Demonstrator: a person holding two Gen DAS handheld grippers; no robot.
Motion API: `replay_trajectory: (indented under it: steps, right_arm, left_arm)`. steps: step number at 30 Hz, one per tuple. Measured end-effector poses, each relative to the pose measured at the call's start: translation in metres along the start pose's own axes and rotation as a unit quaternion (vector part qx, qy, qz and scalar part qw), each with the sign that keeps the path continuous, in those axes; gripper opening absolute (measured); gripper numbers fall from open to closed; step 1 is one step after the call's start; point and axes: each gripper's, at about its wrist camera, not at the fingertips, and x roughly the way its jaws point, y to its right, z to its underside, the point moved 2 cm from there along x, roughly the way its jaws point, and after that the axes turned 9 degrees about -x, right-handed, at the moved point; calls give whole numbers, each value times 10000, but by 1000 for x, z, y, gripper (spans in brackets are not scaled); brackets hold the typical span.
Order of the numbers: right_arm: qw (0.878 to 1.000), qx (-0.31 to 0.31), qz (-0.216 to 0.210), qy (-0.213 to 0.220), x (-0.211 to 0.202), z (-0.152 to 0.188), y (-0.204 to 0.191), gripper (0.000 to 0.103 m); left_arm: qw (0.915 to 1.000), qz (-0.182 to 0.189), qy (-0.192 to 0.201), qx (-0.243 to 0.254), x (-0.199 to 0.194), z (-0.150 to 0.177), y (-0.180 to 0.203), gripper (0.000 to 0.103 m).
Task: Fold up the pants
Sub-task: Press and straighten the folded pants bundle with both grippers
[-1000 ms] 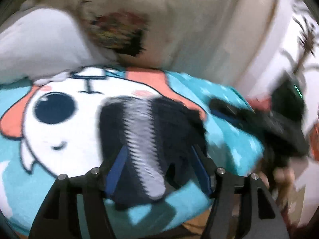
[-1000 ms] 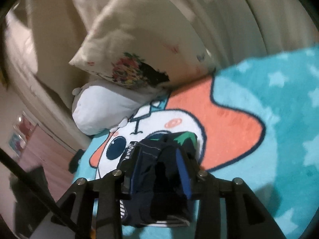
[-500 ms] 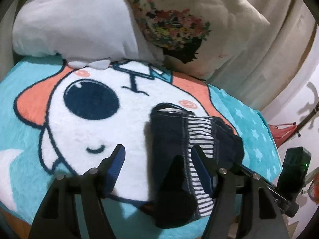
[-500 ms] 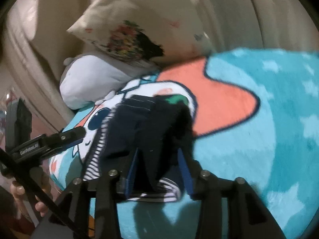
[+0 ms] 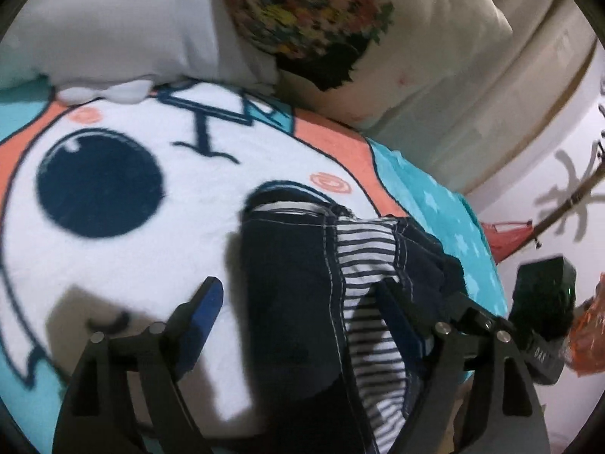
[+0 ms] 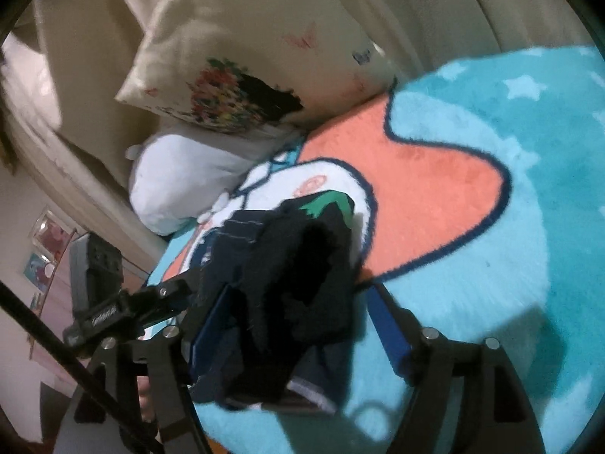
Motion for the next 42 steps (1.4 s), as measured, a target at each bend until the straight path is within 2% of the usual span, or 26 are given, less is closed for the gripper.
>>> replay_trajectory:
  steps: [2,4,5,6,8,11,16,22,25,28,31,33,36,39,42]
  right_arm:
    - [9999,49,-132,-6,9,-2,2,79]
    - [9999,16,-164,-15,15,-3,-1,74]
    - [9998,-4,-185,-40,18,-3,-3,66]
    - [9998,-15,-168,-40,19,-4,-4,61]
    - [9998,-16,-214,12,18,-5,-7,50]
    - [9996,-106,-223,111,13,-11,-15,44]
    - [9988,-339,-276,218,14,-26,-36,42]
    - [9979,-484,-338,277,36,-49,-57,42]
    - [9982,-520,-236,205,53,-56,-59,42]
    - [9985,-548,62,60,73,-58,-56,43]
    - [9974,-496,504,-163,89,-55,-46,54]
    - [9973,-427,566,-189,89,-54,-41,58]
    - [9975,-351,599,-90,78,-55,-38,61]
    - [9950,-386,870,302,54,-57,-44,63]
    - [9946,-474,662,641,31,-54,-58,63]
  left_arm:
    - [10000,65,-6,11,3,0,3,81]
    - [9994,305,-146,-66,5,-2,4,55]
    - [9989,394,-243,-115,6,-3,5,41]
    - [9990,367,-218,-138,4,-3,5,33]
    - [9994,301,-168,-100,0,-4,5,23]
    - [9991,358,-126,-167,-9,-8,4,21]
    - [9993,317,141,-154,-25,-23,4,20]
    - [9989,-6,461,-94,-34,-53,-3,20]
    - [9978,-371,549,-63,-27,-65,-12,20]
    - [9933,-1014,551,5,-15,-67,-20,23]
    - [9889,-1337,630,156,-16,-62,-20,42]
    - [9846,-1567,757,184,-23,-59,-19,59]
    - [9795,-1815,836,246,-33,-55,-17,62]
    - [9706,-2168,1012,273,-46,-49,-19,63]
    - [9619,-2463,1156,271,-56,-40,-22,63]
